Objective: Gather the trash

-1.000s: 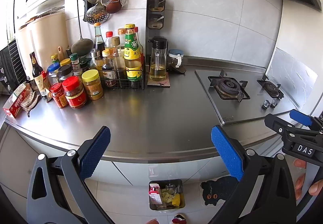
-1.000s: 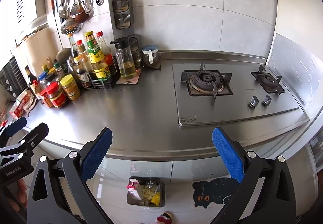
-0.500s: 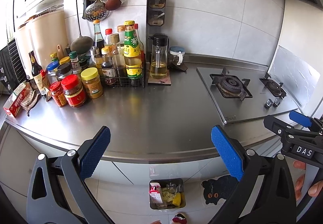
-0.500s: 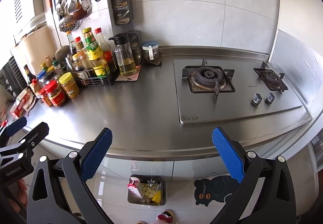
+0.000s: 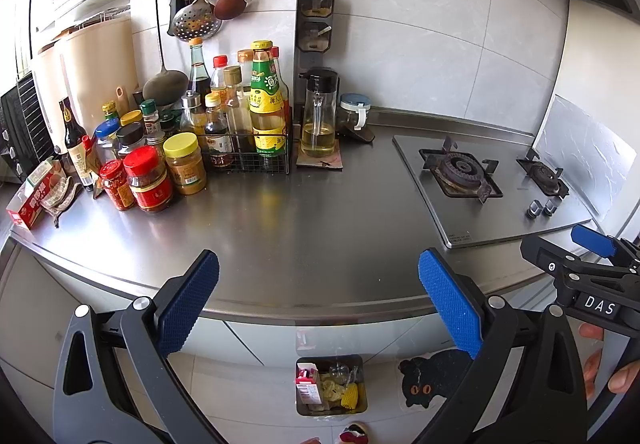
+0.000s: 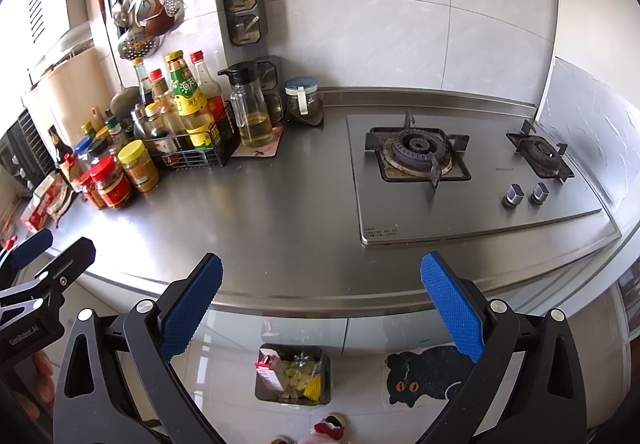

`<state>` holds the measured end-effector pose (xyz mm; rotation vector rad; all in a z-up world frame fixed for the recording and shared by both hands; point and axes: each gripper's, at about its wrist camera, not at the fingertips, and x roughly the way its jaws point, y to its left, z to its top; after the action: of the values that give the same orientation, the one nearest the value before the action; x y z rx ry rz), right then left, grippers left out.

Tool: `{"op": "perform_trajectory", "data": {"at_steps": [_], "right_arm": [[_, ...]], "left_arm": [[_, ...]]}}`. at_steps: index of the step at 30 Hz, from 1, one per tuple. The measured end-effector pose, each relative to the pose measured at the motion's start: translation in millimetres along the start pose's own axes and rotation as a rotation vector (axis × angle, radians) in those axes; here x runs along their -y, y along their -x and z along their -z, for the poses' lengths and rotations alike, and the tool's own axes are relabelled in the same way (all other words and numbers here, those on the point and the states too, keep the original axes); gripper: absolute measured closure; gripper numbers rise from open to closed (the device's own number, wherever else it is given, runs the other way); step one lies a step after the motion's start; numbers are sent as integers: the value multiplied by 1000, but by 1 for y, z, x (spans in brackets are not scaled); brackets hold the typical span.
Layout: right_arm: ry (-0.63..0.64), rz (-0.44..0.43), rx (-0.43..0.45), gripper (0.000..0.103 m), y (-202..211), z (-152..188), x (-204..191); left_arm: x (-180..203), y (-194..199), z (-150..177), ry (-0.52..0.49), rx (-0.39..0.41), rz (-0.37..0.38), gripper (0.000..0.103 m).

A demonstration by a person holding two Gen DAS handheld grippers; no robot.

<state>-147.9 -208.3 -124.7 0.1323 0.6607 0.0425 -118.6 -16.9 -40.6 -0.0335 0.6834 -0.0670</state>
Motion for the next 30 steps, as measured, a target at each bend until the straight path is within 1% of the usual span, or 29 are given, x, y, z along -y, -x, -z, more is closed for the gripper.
{"op": "perform_trajectory", "data": {"at_steps": [17,30], "right_arm": [[1,4,-4,3,0,-1,-3],[8,5,0,3,8,-2,-2]], "left_arm": [[-5,3,-3,-3,9,-7,8],[-3,9,-2,-7,12,-6,8]]}}
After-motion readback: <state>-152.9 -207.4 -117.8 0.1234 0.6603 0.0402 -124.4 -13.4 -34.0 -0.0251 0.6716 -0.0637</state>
